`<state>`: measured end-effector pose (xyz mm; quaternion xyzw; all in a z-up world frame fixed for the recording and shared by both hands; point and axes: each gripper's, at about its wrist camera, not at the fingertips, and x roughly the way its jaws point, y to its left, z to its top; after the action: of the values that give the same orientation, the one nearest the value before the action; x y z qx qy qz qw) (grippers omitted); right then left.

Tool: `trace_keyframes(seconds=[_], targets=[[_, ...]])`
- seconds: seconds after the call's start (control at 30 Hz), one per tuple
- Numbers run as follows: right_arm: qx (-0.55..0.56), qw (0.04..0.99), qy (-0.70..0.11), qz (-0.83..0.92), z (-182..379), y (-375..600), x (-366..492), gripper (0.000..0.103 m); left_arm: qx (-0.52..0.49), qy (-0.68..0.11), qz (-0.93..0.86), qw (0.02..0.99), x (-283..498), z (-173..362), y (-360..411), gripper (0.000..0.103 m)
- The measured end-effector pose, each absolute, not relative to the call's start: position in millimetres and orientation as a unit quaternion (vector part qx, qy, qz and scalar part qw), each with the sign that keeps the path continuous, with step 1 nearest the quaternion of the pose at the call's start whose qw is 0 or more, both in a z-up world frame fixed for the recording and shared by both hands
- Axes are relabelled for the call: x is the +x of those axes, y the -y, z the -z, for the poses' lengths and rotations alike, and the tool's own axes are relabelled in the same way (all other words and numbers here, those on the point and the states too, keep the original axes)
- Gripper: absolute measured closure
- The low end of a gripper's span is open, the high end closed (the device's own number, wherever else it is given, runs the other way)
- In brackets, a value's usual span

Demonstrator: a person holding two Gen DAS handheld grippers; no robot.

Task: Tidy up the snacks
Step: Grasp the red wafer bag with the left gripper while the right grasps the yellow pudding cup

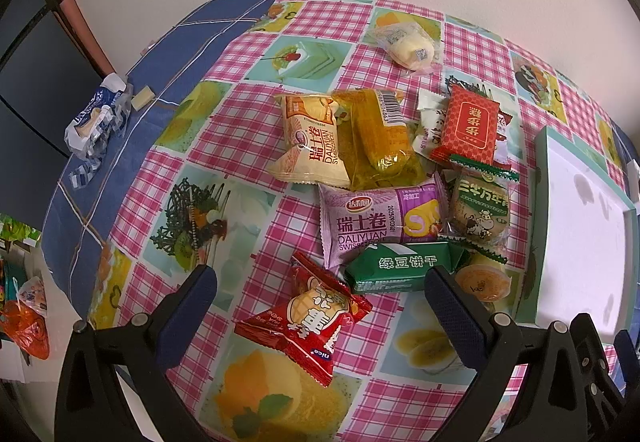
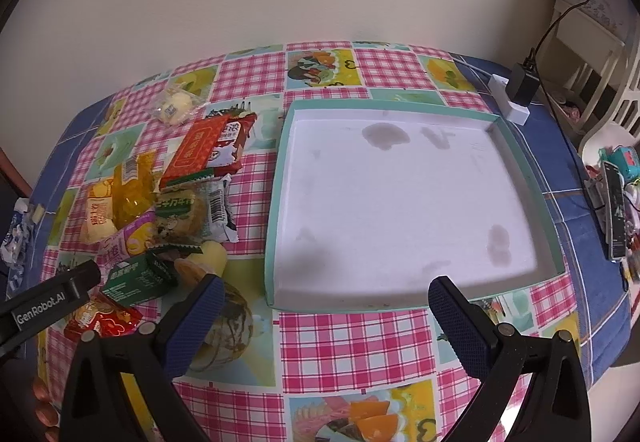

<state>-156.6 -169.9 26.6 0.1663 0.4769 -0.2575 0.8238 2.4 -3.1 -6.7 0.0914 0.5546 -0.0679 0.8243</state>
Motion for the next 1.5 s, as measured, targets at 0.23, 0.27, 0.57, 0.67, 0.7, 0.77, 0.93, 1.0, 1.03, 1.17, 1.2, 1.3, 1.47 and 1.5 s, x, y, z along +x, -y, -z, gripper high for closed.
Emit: trace_keyframes(seconds=[0.23,0.27,0.57,0.67,0.7,0.77,0.93,1.0,1.03,1.17,1.2,1.3,1.47,1.5], targets=[[0.183,0.832,-0.475,0.218,-26,168,-152,0.0,0.038,-0.566,0.04,0.823,11,7,-16,0.0],[0.184,0.833,-0.477,0.211,-26,166,-150,0.0,0.031,-0.569,0.038,0.821,12,8,-19,0.0],[0.177,0.833,-0.507,0.135,-3,135,-116,0.0,-0.029,-0.613,0.037,0.789,24,30,-33,0.0],[0.166,0.832,-0.516,0.117,6,125,-107,0.001,-0.041,-0.627,0.033,0.777,26,38,-37,0.0],[0.168,0.83,-0.52,0.111,9,125,-105,0.002,-0.043,-0.631,0.032,0.774,26,40,-38,0.0],[0.173,0.827,-0.526,0.101,13,124,-103,0.004,-0.049,-0.638,0.035,0.768,25,44,-39,0.0],[0.159,0.832,-0.523,0.098,17,121,-97,0.011,-0.057,-0.651,0.039,0.756,24,52,-37,0.005],[0.16,0.834,-0.521,0.091,17,120,-95,0.016,-0.063,-0.655,0.043,0.752,24,55,-37,0.009],[0.163,0.833,-0.522,0.086,17,120,-95,0.018,-0.067,-0.656,0.044,0.751,23,56,-37,0.01],[0.16,0.832,-0.527,0.075,21,116,-90,0.022,-0.066,-0.653,0.05,0.753,19,59,-37,0.016],[0.16,0.83,-0.53,0.073,23,116,-88,0.022,-0.066,-0.652,0.051,0.753,19,59,-36,0.016],[0.156,0.826,-0.537,0.069,29,113,-84,0.032,-0.072,-0.653,0.053,0.752,18,62,-36,0.019],[0.156,0.822,-0.545,0.056,38,110,-77,0.034,-0.079,-0.657,0.054,0.748,17,61,-39,0.019],[0.156,0.821,-0.546,0.053,39,110,-76,0.036,-0.081,-0.658,0.054,0.746,16,61,-40,0.019]])
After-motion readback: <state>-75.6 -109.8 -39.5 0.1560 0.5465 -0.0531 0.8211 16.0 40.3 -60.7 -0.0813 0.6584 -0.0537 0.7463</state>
